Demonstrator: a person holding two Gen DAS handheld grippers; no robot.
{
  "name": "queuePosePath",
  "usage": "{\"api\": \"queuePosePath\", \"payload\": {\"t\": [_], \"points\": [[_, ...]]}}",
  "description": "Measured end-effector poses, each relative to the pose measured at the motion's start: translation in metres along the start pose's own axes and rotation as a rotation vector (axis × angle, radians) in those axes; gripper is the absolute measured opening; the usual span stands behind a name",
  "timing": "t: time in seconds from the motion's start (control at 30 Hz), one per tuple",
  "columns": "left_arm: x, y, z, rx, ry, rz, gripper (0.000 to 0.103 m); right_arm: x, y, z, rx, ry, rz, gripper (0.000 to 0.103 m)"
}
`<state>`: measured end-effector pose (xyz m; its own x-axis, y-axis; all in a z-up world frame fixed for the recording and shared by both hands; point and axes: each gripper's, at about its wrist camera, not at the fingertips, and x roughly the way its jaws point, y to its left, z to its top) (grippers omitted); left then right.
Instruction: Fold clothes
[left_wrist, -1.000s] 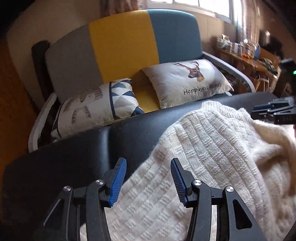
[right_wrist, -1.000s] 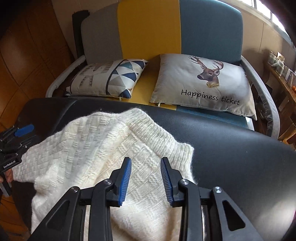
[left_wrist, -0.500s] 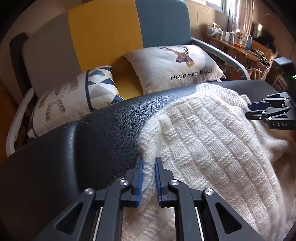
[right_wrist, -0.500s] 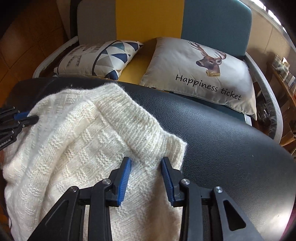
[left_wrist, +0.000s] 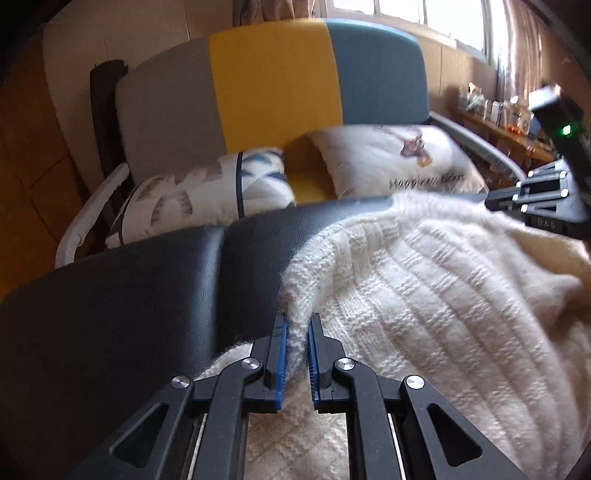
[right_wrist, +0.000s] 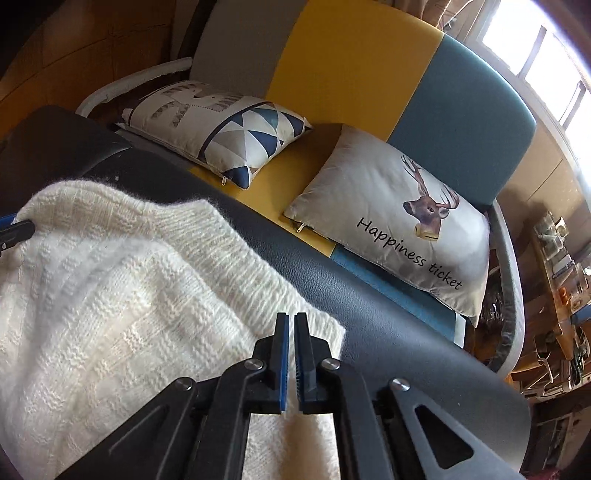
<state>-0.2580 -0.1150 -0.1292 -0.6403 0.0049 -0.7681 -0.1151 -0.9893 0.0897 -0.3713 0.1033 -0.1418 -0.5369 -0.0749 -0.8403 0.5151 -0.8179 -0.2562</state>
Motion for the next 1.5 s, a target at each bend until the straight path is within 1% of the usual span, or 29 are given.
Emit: {"api": "queuePosePath", "payload": {"t": [0.03,0.13,0.2,0.23,0.3,0.33,0.37,0.4,0.43,0.47,0.5,0.53,0.6,0.67,0.73,0.77,0.8,0.87,0.93,0.97,1.07,1.13,1.2,1.27,1.3,1.37,1.4,1.47,1.5], "points": [[0.006,0.002,-0.001,-0.001,0.020,0.006,0.011,0.007,0.002,0.003,-0.006,0.013,-0.007,0.002],[0.009,0.004,-0.002,0.010,0.014,0.015,0.011,0.029,0.005,0.004,-0.006,0.063,-0.018,0.002],[0.010,0.004,0.000,0.005,0.024,0.002,0.012,0.031,0.002,0.002,0.020,0.058,-0.015,0.002],[0.009,0.007,0.000,-0.014,0.033,-0.026,0.012,0.031,0.000,0.002,0.037,0.064,-0.011,0.002],[0.001,0.018,0.002,-0.078,0.048,-0.089,0.015,0.028,-0.005,0.003,0.076,0.074,0.000,0.006],[-0.004,0.025,0.003,-0.118,0.053,-0.122,0.016,0.022,-0.008,0.003,0.109,0.067,0.027,0.011],[-0.013,0.034,0.002,-0.169,0.052,-0.161,0.017,0.012,-0.010,0.003,0.152,0.037,0.082,0.019],[-0.023,0.044,0.000,-0.216,0.042,-0.181,0.019,0.000,-0.012,0.003,0.192,-0.004,0.140,0.023],[-0.034,0.055,-0.003,-0.259,0.032,-0.196,0.022,-0.012,-0.013,0.004,0.230,-0.040,0.194,0.024],[-0.046,0.066,-0.007,-0.283,0.023,-0.191,0.025,-0.023,-0.013,0.005,0.266,-0.072,0.252,0.024],[-0.058,0.078,-0.012,-0.304,0.009,-0.179,0.032,-0.032,-0.012,0.005,0.301,-0.094,0.314,0.025],[-0.071,0.092,-0.020,-0.331,-0.007,-0.161,0.043,-0.037,-0.007,0.006,0.326,-0.095,0.375,0.028],[-0.095,0.120,-0.043,-0.384,-0.019,-0.100,0.053,-0.041,0.007,0.009,0.353,-0.067,0.470,0.029],[-0.115,0.148,-0.067,-0.427,-0.017,-0.034,0.053,-0.037,0.025,0.014,0.351,-0.027,0.507,0.029],[-0.131,0.175,-0.092,-0.467,-0.004,0.039,0.054,-0.027,0.036,0.018,0.389,0.007,0.487,0.029],[-0.138,0.189,-0.106,-0.482,0.003,0.087,0.054,-0.021,0.041,0.020,0.413,0.026,0.472,0.029],[-0.144,0.202,-0.121,-0.493,0.018,0.140,0.054,-0.016,0.045,0.021,0.430,0.045,0.460,0.029],[-0.153,0.228,-0.148,-0.534,0.056,0.211,0.054,-0.005,0.053,0.021,0.451,0.087,0.442,0.029],[-0.162,0.252,-0.175,-0.575,0.091,0.278,0.054,0.005,0.061,0.021,0.445,0.132,0.393,0.029],[-0.167,0.260,-0.185,-0.600,0.094,0.287,0.054,0.009,0.065,0.020,0.437,0.149,0.379,0.029],[-0.182,0.286,-0.215,-0.676,0.102,0.314,0.054,0.007,0.076,0.019,0.408,0.133,0.318,0.030],[-0.191,0.302,-0.234,-0.724,0.108,0.329,0.054,0.007,0.079,0.020,0.397,0.136,0.294,0.031],[-0.190,0.307,-0.245,-0.734,0.120,0.321,0.054,0.007,0.081,0.022,0.384,0.149,0.285,0.033],[-0.189,0.309,-0.255,-0.738,0.133,0.311,0.054,0.007,0.083,0.023,0.377,0.161,0.290,0.041],[-0.188,0.308,-0.258,-0.730,0.139,0.302,0.054,0.007,0.086,0.024,0.364,0.158,0.288,0.043],[-0.186,0.302,-0.263,-0.680,0.163,0.329,0.054,0.007,0.092,0.024,0.338,0.154,0.283,0.051],[-0.185,0.297,-0.265,-0.649,0.178,0.360,0.054,0.007,0.095,0.025,0.326,0.151,0.280,0.055],[-0.182,0.288,-0.269,-0.591,0.205,0.415,0.062,0.007,0.100,0.026,0.300,0.147,0.275,0.074],[-0.177,0.284,-0.268,-0.583,0.207,0.413,0.064,0.007,0.103,0.026,0.287,0.145,0.273,0.078]]}}
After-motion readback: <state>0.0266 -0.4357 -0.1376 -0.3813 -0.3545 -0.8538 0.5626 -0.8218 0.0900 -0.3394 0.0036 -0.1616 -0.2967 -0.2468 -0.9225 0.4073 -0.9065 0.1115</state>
